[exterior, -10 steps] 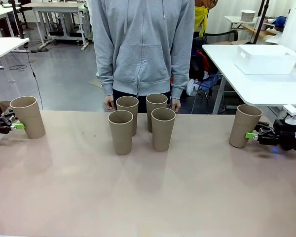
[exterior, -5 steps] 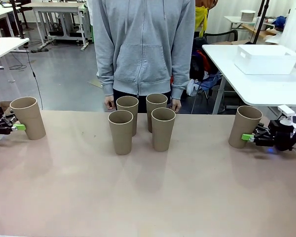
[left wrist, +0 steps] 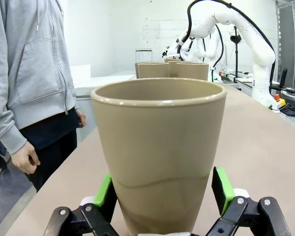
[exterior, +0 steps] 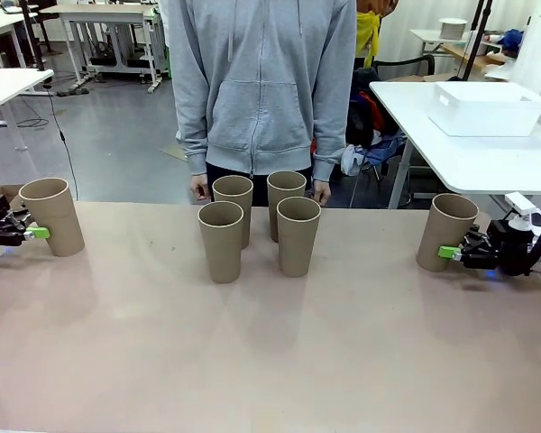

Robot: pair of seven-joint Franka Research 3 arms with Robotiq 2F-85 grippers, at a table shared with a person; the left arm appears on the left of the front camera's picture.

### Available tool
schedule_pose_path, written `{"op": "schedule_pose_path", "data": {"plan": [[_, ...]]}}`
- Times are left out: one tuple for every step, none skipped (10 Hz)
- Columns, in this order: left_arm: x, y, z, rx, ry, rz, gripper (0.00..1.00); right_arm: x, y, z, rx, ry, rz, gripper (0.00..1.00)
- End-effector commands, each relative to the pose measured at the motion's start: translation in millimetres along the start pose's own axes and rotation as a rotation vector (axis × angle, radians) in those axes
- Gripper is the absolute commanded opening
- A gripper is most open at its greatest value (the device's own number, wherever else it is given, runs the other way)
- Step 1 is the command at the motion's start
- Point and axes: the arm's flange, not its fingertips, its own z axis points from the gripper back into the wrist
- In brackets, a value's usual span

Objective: Stack the cups and store them in the basket.
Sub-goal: Pick up two Reusable plastic cups , one in each hand.

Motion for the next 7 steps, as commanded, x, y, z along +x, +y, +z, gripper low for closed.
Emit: {"op": "schedule_pose_path", "data": {"plan": [[6.9,-8.6,-20.1,0.014,-0.028,-0.014,1.0,-3.9,6.5,-4.7,0.009,0.006,0.015,1.0],[7.8,-9.5,-26.5,0.003,-0.028,-0.013,1.0,-4.1,7.0,-5.0,0.01,0.005,0.016,1.0],[8.9,-10.5,-31.2,-0.004,-0.032,-0.012,1.0,-3.8,6.9,-5.5,0.01,0.006,0.02,1.0],[9.6,-10.9,-35.3,-0.007,-0.028,-0.01,1.0,-3.1,6.8,-6.3,0.009,0.005,0.025,1.0],[7.9,-12.0,-37.8,-0.008,-0.024,-0.009,1.0,-3.1,7.1,-7.3,0.012,0.005,0.027,1.0],[6.7,-12.0,-39.2,-0.01,-0.019,-0.004,1.0,-2.9,7.2,-8.0,0.013,0.007,0.029,1.0],[5.9,-11.9,-39.9,-0.011,-0.018,-0.002,1.0,-2.8,6.7,-8.1,0.013,0.008,0.03,1.0]]}}
